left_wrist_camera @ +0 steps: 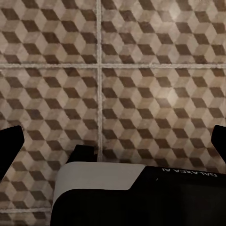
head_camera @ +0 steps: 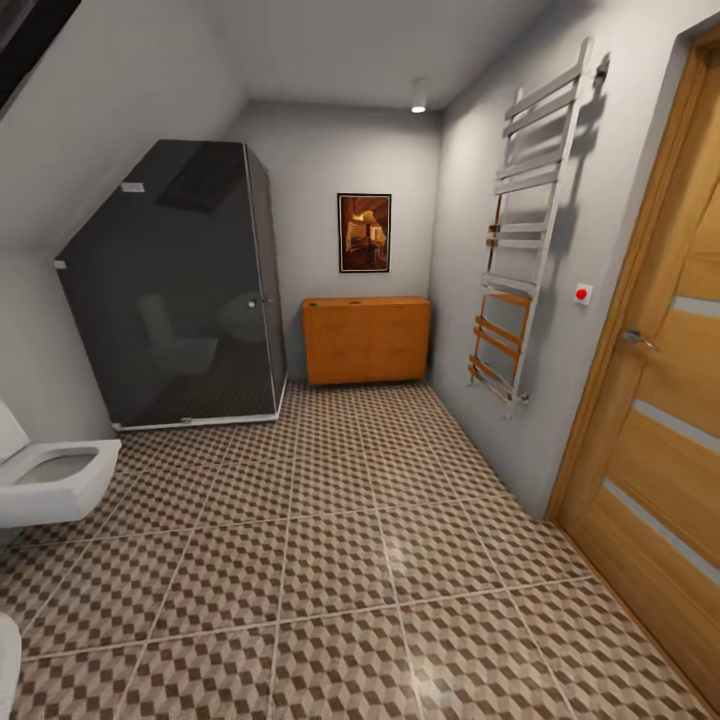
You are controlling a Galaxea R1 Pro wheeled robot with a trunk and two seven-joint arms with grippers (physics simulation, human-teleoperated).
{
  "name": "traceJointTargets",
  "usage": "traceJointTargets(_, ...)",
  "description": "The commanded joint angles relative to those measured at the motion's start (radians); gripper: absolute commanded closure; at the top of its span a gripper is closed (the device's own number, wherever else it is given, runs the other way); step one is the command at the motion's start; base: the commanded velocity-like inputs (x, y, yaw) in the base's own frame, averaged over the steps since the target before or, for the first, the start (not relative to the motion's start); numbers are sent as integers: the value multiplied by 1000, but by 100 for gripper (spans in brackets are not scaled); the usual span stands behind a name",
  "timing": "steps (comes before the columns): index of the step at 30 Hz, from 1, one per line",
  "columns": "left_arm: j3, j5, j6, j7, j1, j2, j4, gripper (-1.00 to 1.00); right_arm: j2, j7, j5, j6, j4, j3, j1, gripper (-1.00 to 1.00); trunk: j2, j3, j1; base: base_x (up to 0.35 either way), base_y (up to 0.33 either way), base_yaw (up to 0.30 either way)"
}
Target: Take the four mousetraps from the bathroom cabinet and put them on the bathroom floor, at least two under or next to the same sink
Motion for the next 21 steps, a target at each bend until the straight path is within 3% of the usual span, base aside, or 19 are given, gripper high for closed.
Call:
traceJointTargets(1, 7, -10, -3, 4, -1, 0, 1, -100, 0, 2, 0, -6, 3, 1, -1, -100, -1, -1, 0, 0, 0, 278)
traceJointTargets(10, 7, -10, -4, 4, -1, 0, 1, -100, -1, 3, 0, -6, 3, 1, -2, -100, -1, -1, 0, 19, 0, 184)
traceJointTargets(21, 7, -4, 1, 5, -1, 5, 1, -100, -3, 0, 0, -8, 3, 0, -1, -100, -1, -1, 0, 252, 0, 20)
